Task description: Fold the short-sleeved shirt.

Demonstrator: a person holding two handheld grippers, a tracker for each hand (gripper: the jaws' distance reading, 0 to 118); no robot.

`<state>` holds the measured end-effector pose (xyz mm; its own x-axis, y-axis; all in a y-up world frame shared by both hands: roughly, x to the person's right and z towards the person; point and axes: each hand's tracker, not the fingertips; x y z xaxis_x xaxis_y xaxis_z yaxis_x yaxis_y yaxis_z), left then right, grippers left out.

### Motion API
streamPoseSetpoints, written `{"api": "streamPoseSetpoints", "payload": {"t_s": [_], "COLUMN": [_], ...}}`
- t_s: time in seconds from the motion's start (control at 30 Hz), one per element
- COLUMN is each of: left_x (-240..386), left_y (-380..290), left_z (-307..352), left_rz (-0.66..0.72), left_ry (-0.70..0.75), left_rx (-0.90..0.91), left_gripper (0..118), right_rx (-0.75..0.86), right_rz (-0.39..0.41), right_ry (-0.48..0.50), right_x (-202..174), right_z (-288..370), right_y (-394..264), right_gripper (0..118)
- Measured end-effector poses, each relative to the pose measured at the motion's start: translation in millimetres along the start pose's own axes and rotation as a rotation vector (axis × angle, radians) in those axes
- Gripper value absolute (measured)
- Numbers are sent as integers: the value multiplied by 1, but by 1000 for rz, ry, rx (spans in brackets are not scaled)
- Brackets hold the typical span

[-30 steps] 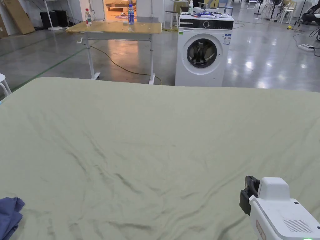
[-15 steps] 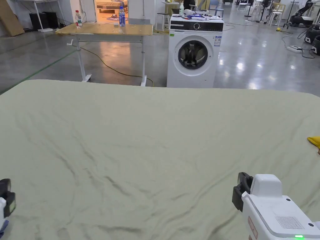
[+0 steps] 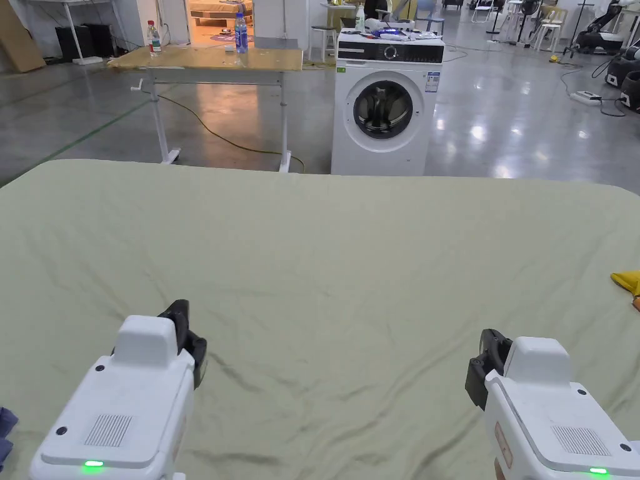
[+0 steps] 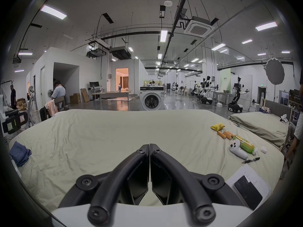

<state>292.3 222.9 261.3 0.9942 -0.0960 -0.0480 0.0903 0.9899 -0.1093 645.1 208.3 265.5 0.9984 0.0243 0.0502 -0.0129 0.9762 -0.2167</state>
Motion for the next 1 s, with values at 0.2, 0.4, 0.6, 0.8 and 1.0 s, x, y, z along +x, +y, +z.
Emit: {"api": "streamPoseSetpoints", "payload": {"t_s": [0.2, 0.4, 0.6, 0.8, 1.0], "left_x": [8, 6, 2, 1, -4], "left_y": [7, 10, 9, 8, 8], "left_z": [-7, -3, -3, 2, 0], "left_rz": [37, 75, 79, 57, 36], "left_ry": [-5, 0, 25, 73, 77], "left_rx": [25, 34, 22, 41, 28], "left_gripper": [0, 0, 64, 87, 92], "right_rx": [23, 23, 18, 37, 58], "right_rz": [8, 14, 17, 44, 33], "right_ry": [-3, 7, 1, -30, -35], "right_x": [-5, -10, -13, -17, -18], "right_z": [-1, -4, -7, -8, -8], "right_y": [3, 0, -4, -6, -6], "right_gripper": [0, 0, 45, 91, 103]}}
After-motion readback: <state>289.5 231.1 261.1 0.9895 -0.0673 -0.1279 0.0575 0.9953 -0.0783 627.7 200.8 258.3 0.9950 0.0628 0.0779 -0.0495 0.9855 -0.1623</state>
